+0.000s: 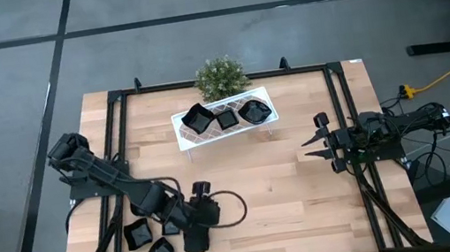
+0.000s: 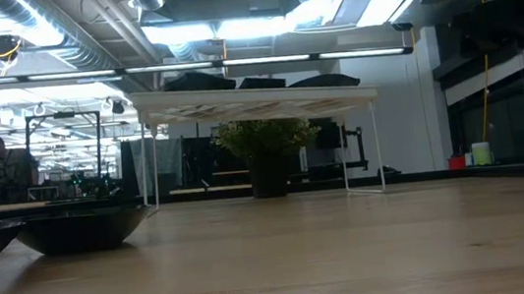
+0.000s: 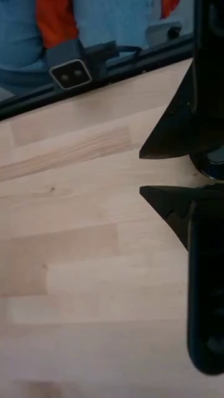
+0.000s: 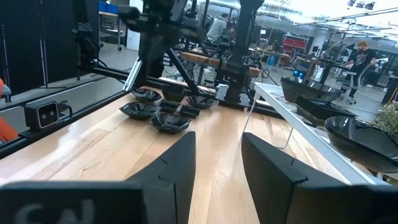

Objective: Pick & Place Mini shaped plates
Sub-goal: Stack the leaf shaped plate on top of the leaf shaped plate on the shelf

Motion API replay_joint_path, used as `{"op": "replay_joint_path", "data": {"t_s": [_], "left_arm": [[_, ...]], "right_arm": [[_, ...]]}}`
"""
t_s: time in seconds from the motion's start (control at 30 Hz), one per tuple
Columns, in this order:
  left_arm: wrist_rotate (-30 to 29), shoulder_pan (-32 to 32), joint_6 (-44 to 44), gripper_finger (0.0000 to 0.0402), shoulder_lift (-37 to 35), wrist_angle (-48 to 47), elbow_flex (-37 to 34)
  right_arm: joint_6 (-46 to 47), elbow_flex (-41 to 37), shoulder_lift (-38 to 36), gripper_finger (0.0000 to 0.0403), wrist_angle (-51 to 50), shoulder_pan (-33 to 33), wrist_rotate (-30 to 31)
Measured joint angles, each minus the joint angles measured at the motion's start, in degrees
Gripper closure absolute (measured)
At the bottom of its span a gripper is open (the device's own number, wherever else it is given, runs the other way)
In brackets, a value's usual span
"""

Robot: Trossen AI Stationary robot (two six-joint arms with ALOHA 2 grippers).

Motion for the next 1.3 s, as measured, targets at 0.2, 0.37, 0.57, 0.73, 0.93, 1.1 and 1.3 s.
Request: {"op": "replay_joint_path", "data": {"t_s": [0.2, 0.37, 0.57, 0.73, 0.93, 1.1, 1.3], "left_arm": [[0.1, -0.9, 0.0, 0.0327, 3.5, 0.0, 0.0], [0.4, -1.2, 0.0, 0.0327, 6.6, 0.0, 0.0], [2.3, -1.2, -1.1, 0.0327, 9.3, 0.0, 0.0], [2.4, -1.9, -1.0, 0.0327, 10.4, -0.2, 0.0], [1.4, -3.0, -1.0, 0.0327, 11.0, -0.4, 0.0], [-1.7, -3.8, -0.9, 0.0327, 11.0, -0.4, 0.0], [-1.6, -3.8, -4.3, 0.0327, 11.0, -0.4, -1.7]], "right_arm": [[0.0, 0.0, 0.0, 0.0273, 0.0, 0.0, 0.0], [0.0, 0.0, 0.0, 0.0273, 0.0, 0.0, 0.0], [0.0, 0.0, 0.0, 0.0273, 0.0, 0.0, 0.0], [0.0, 0.0, 0.0, 0.0273, 0.0, 0.0, 0.0], [0.0, 0.0, 0.0, 0.0273, 0.0, 0.0, 0.0], [0.0, 0.0, 0.0, 0.0273, 0.0, 0.0, 0.0], [0.0, 0.0, 0.0, 0.0273, 0.0, 0.0, 0.0]]}}
